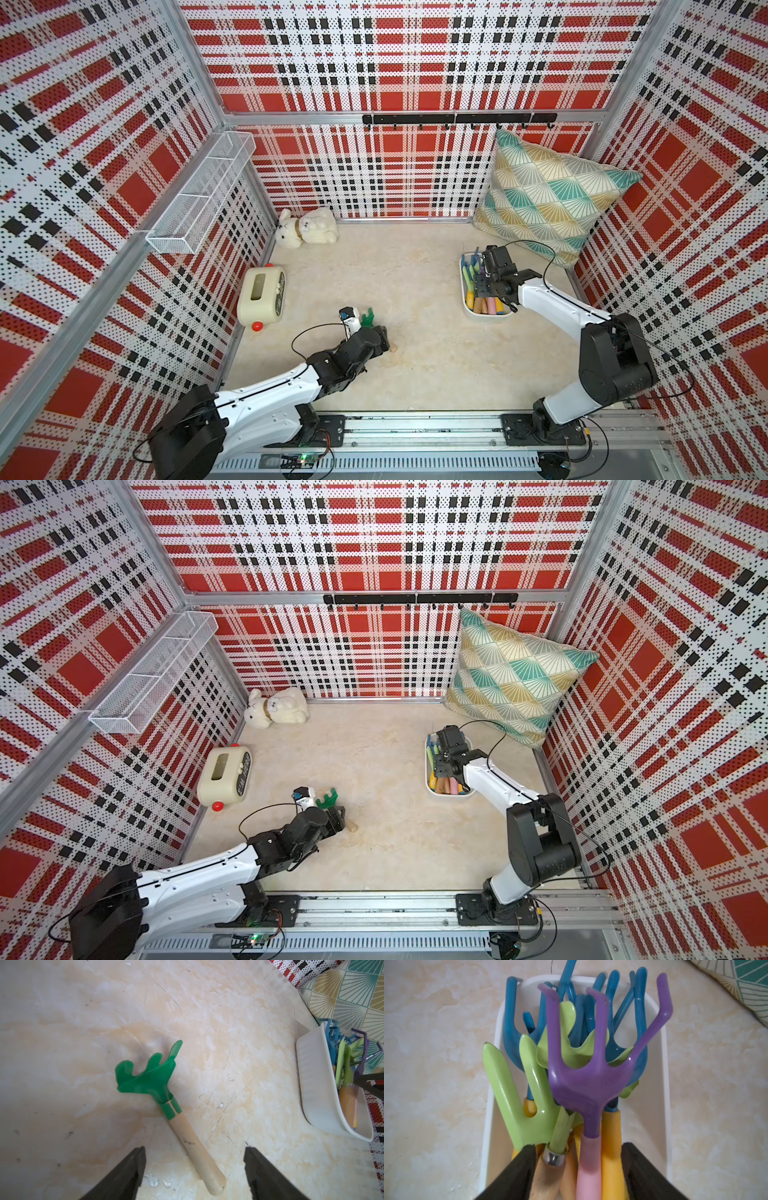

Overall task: Put the rake into the storage box
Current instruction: Place the rake in the storage box, then pick up the rake at the center of the board.

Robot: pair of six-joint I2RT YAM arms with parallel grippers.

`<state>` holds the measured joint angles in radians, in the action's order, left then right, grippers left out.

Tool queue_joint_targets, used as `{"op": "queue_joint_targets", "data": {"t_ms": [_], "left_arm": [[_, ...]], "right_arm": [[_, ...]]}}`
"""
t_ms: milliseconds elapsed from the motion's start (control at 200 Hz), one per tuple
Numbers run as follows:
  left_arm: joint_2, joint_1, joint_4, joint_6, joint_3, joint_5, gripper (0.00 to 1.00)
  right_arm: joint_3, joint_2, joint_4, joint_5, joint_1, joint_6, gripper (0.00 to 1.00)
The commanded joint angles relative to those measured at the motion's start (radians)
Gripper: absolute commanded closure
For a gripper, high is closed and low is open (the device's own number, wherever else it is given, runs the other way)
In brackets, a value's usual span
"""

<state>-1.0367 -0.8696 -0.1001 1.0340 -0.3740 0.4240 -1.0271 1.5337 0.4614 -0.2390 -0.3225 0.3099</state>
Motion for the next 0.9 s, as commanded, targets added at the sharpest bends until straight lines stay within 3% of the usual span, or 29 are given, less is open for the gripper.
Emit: {"op": "queue_joint_targets", "data": {"t_ms": [0,180,411,606,897], "left_arm": [[-0.035,0.007,-0.02,0.028,-0.049,-0.01,0.24],[-0.113,0.023,-0.056,0.122,-0.099,-0.01,0.3],[-0.259,0.031,-0.19,0.199,-0.221,0.022,0.35],[-0.388,0.016,-0.308,0.275,-0.319,0.079,0.37],[-0.684,-0.033,-0.539,0.35,-0.552,0.13,0.43]], "right_arm": [[0.042,-0.097,-0.034,0.027,0.016,0.026,0.19],[0.119,-0.197,-0.12,0.195,0.116,0.069,0.12],[0.208,-0.302,-0.191,0.296,0.217,0.106,0.07],[0.227,-0.379,-0.184,0.332,0.226,0.108,0.04],[0.24,-0.448,-0.17,0.357,0.229,0.104,0.05]]}}
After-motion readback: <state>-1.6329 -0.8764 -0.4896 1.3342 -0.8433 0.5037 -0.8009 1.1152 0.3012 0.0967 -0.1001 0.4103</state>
